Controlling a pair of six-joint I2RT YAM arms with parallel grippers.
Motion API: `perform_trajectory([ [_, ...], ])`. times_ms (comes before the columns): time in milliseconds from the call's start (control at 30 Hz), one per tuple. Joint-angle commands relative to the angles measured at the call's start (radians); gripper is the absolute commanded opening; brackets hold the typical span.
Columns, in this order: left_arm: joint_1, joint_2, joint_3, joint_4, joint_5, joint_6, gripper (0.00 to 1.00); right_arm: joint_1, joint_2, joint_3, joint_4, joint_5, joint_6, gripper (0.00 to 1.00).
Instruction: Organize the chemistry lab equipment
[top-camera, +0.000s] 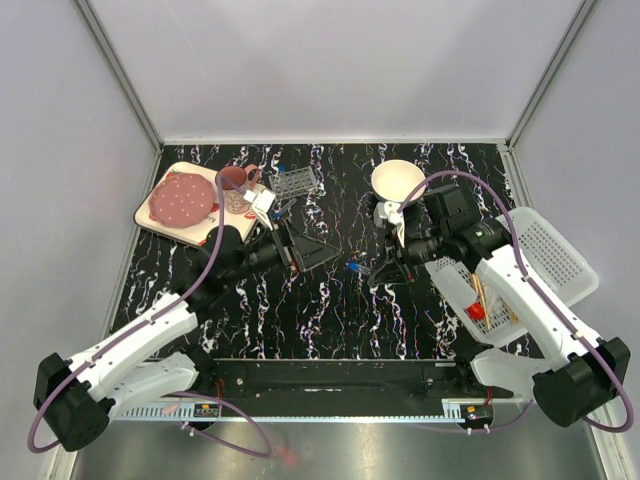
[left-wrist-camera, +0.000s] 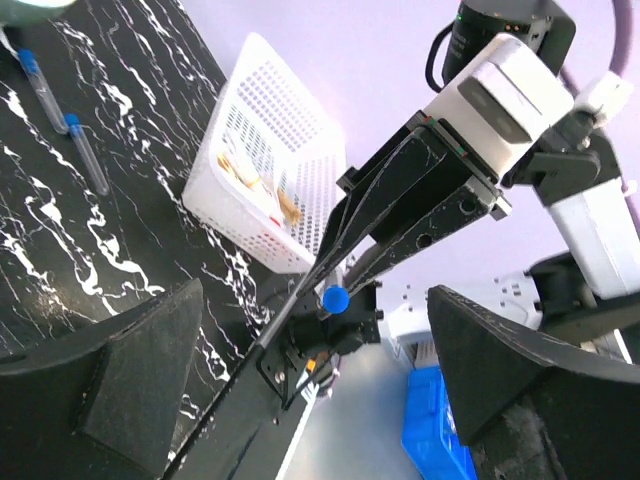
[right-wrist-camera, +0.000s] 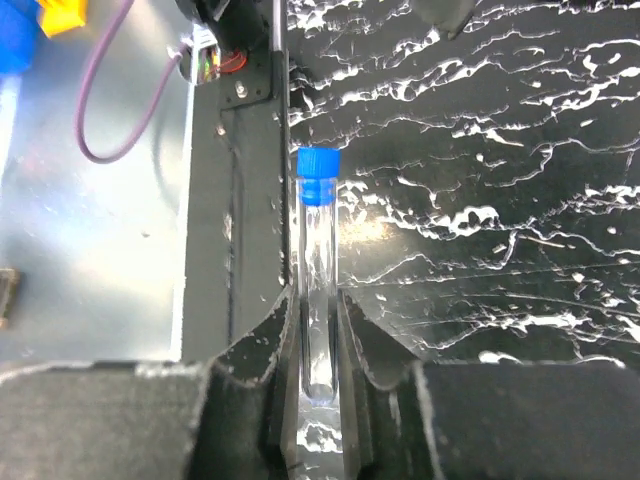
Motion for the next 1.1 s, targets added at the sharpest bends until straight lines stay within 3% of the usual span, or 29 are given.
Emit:
perform_trajectory([
  [0, -0.035, 0.011, -0.022, 0.180, -0.180, -0.055, 0.97, -0.054, -0.008, -0.067, 0.445, -0.190, 0.524, 0.09],
  [133, -0.078, 0.040, 0.020, 0.165, -0.235, -0.026, 0.97, -0.077, 0.018, -0.114, 0.639, -0.213, 0.764, 0.09],
  [333, -0.112, 0.092, 0.066, 0.132, -0.278, -0.015, 0.90, -0.089, 0.011, -0.175, 0.719, -0.218, 0.836, 0.09],
  [867, -0.124, 0.212, 0.161, 0.069, -0.191, -0.057, 0.47, -0.096, -0.014, -0.211, 0.693, -0.204, 0.769, 0.10],
  [1067, -0.124, 0.196, 0.150, 0.046, -0.166, -0.069, 0.43, -0.096, -0.012, -0.208, 0.675, -0.195, 0.740, 0.10],
])
